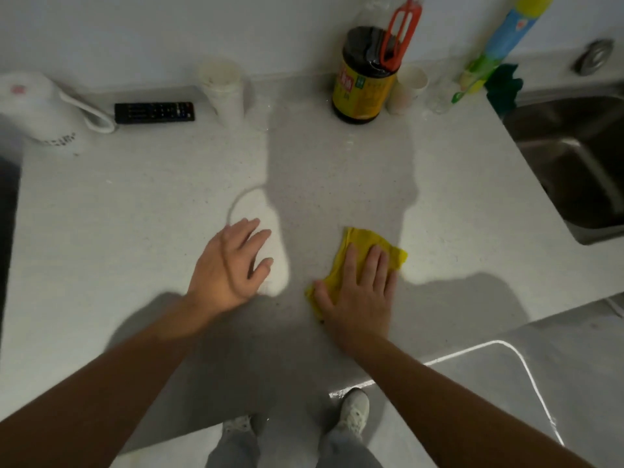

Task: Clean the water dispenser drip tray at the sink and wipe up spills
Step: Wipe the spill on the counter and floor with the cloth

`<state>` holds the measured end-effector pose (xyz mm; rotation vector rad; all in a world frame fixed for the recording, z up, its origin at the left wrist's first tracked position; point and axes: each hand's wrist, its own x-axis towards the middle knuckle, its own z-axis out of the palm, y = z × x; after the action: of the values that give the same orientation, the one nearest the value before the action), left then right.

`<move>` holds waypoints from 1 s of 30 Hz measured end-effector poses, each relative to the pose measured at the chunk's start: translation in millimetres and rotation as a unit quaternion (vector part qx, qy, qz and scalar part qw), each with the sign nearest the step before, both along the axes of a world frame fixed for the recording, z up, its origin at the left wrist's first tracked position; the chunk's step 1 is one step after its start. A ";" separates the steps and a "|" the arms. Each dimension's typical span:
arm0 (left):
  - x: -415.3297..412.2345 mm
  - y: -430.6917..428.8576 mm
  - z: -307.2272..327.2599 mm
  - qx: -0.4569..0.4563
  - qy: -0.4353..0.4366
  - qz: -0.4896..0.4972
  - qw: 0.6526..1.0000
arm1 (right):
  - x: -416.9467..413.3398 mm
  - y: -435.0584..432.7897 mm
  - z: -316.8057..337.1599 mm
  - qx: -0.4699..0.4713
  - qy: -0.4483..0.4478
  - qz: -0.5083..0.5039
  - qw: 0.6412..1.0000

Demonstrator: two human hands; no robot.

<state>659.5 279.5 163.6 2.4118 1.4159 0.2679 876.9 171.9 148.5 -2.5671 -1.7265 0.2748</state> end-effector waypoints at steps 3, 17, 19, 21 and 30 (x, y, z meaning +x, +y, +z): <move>-25.1 -15.4 -2.4 0.022 0.119 0.015 0.993 | 16.2 57.2 -1.4 0.010 0.004 0.015 1.000; -37.3 -20.5 6.5 -0.050 0.128 0.021 0.990 | 43.3 -0.5 4.2 -0.008 -0.014 0.312 0.950; -51.2 -30.9 13.2 -0.060 0.106 0.033 0.992 | 34.4 -53.8 0.6 -0.016 -0.004 0.264 0.964; -69.9 -50.2 14.0 -0.047 0.105 0.062 0.991 | 29.3 -79.0 0.2 -0.025 -0.006 0.225 0.974; -118.2 -78.4 -14.2 -0.043 0.115 0.153 0.980 | 35.2 66.5 -2.9 -0.006 -0.017 0.187 0.982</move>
<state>541.3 201.1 149.4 2.2047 1.8639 -0.0042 912.1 238.4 145.7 -2.2490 -2.2178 0.2505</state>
